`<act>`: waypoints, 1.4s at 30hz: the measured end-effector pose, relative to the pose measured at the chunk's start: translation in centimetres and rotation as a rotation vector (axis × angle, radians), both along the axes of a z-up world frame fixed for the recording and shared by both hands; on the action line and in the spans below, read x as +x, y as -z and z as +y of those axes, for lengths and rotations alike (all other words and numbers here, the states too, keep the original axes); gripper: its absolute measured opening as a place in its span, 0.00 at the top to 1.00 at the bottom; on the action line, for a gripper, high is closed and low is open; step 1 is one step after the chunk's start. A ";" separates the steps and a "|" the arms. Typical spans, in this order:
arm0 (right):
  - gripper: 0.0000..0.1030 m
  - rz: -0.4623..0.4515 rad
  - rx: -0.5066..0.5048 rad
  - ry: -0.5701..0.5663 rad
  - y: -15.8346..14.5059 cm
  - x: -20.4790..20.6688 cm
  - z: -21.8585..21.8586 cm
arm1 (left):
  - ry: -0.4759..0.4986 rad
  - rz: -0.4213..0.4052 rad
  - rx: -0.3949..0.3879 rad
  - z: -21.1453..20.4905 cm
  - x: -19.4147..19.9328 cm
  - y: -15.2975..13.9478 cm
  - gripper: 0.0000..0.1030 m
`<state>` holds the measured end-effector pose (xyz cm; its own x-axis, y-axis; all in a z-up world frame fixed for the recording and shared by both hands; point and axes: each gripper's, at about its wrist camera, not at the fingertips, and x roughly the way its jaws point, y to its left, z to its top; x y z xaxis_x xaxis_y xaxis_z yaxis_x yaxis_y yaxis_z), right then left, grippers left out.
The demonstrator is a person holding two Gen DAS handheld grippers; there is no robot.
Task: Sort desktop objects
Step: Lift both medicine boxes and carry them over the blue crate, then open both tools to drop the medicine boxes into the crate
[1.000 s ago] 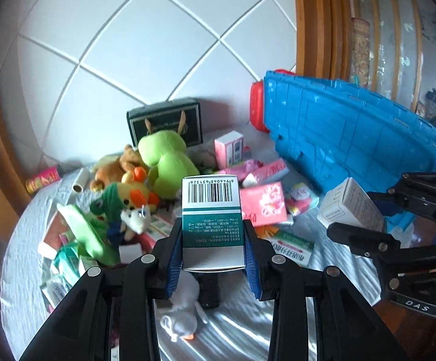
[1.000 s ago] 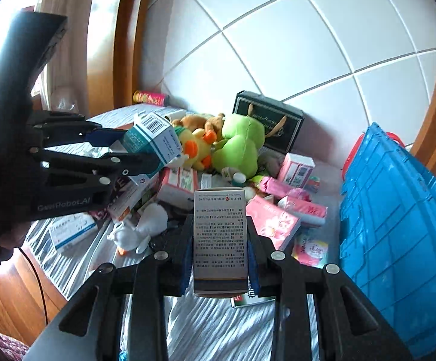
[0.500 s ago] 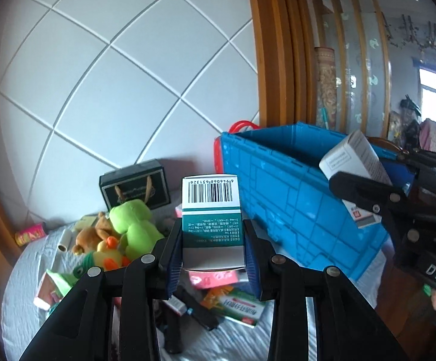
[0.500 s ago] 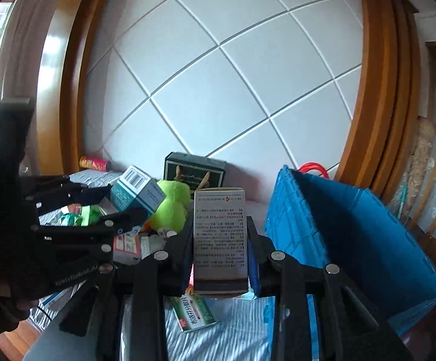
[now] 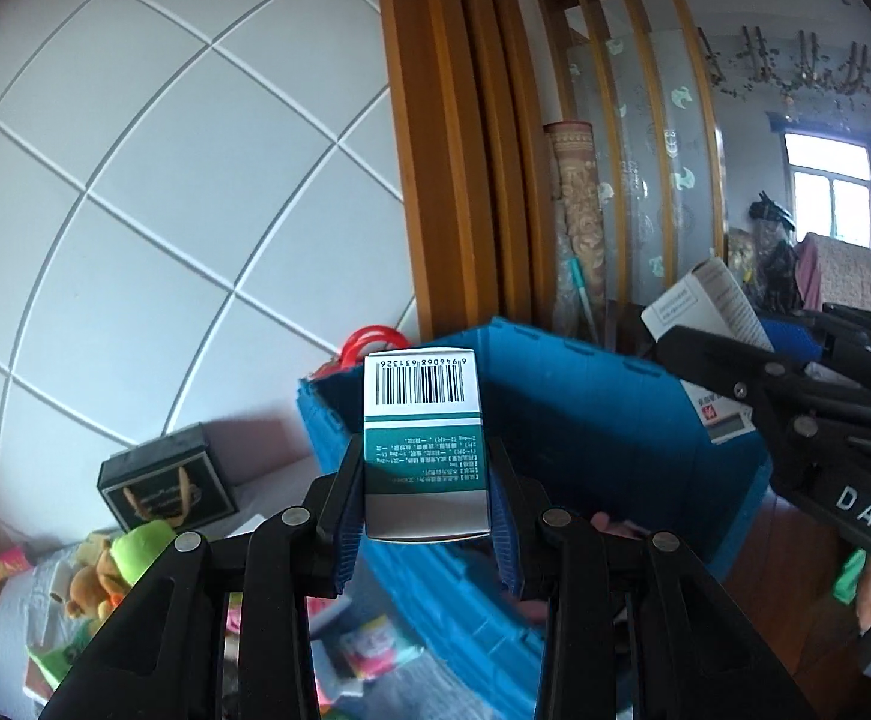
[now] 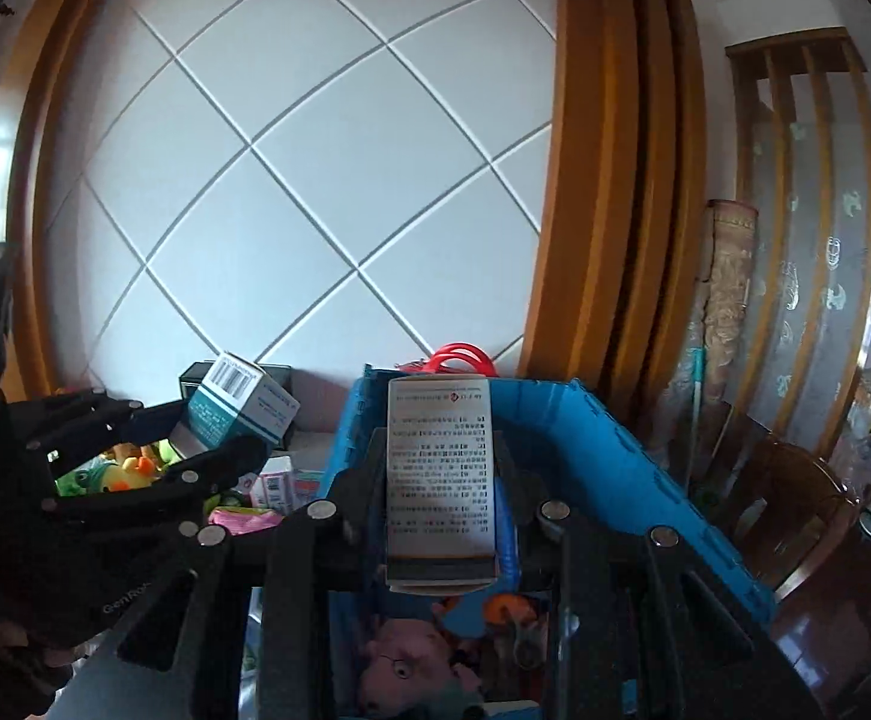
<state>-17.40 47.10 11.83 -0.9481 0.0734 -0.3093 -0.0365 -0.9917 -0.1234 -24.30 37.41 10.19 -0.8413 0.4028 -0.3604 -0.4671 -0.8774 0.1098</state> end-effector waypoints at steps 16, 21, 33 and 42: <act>0.72 -0.118 -0.074 0.057 2.5 -6.0 10.3 | -0.047 -0.060 -0.051 8.6 -2.8 0.2 0.65; 0.72 -0.144 -0.101 0.049 3.3 -7.1 11.1 | -0.070 -0.072 -0.067 9.0 -3.2 0.3 0.65; 0.68 -0.152 -0.152 0.087 3.1 -8.9 13.3 | -0.088 -0.065 -0.092 10.4 -4.3 0.3 0.32; 0.37 -0.131 -0.173 0.092 2.3 -8.9 13.8 | -0.106 -0.071 -0.081 10.4 -4.7 0.3 0.28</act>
